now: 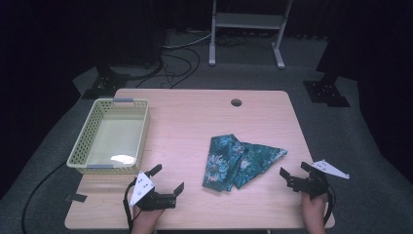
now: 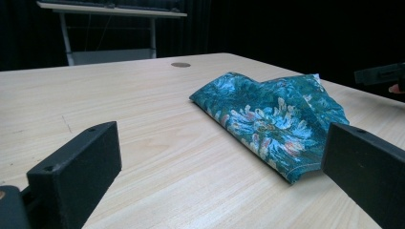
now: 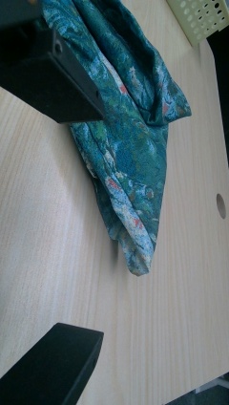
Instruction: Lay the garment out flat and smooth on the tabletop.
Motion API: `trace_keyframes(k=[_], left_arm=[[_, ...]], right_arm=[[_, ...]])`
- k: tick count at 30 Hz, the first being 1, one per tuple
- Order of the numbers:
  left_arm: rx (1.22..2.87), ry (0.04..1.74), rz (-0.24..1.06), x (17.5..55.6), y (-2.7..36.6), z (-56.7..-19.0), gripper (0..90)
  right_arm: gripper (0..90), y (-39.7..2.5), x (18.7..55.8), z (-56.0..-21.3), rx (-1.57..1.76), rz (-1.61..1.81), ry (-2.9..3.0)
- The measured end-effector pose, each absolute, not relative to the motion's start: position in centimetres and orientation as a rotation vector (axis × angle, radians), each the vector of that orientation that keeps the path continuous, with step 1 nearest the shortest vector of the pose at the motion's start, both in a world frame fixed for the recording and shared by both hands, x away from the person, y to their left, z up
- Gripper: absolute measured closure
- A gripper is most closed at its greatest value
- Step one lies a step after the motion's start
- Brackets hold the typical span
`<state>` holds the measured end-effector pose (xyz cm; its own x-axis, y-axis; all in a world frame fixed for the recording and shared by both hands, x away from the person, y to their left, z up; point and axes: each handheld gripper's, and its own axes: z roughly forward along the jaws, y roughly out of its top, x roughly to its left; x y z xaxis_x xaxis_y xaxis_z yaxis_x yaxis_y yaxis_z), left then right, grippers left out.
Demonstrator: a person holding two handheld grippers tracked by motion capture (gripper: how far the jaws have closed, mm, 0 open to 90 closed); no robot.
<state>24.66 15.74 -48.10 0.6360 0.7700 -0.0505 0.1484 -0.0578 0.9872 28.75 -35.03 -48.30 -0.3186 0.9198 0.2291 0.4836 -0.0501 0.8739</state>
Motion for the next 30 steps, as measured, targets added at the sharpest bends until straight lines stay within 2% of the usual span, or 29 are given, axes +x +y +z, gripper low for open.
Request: trace_keyframes(k=[7, 30], left_arm=[[1.580, 0.778, 0.622, 24.47, 15.57, -48.10, 0.0], [1.650, 0.797, 0.501, 24.78, 15.46, -47.87, 0.0]], right_arm=[[0.0, -34.98, 28.78, -48.30, 1.481, 1.334, 1.806], [0.0, -35.00, 28.85, -48.31, 1.496, 1.331, 1.806]])
